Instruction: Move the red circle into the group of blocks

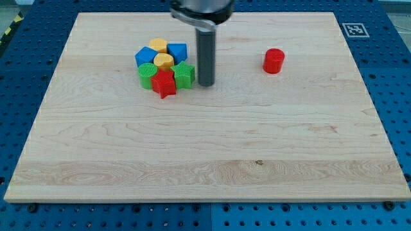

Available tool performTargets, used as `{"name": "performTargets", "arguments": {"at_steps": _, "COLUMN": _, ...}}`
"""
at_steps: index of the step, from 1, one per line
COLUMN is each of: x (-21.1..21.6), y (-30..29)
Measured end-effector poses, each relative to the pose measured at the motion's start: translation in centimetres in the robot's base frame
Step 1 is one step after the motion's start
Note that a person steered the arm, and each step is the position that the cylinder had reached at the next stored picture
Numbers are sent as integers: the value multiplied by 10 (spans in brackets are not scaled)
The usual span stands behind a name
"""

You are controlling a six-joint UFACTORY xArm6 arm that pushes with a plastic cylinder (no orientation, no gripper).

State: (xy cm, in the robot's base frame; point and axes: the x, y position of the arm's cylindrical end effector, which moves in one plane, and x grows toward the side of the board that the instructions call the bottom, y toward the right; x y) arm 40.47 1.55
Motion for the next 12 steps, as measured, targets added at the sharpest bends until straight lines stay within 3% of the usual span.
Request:
{"name": "performTargets", "arguments": {"at_steps": 2, "x": 5, "y": 170}}
{"name": "performTargets", "arguments": {"at_steps": 3, "x": -17, "y": 221}}
{"name": "performTargets", "arguments": {"at_steps": 4, "x": -46, "y": 211}}
{"name": "performTargets", "arguments": {"at_steps": 7, "x": -57, "y": 39}}
{"name": "performTargets", "arguments": {"at_steps": 8, "x": -59, "y": 47}}
{"name": "performTargets", "arguments": {"at_steps": 9, "x": -55, "y": 95}}
{"name": "performTargets", "arguments": {"at_steps": 10, "x": -25, "y": 116}}
{"name": "performTargets", "arguments": {"at_steps": 11, "x": -16, "y": 110}}
{"name": "performTargets", "arguments": {"at_steps": 12, "x": -16, "y": 68}}
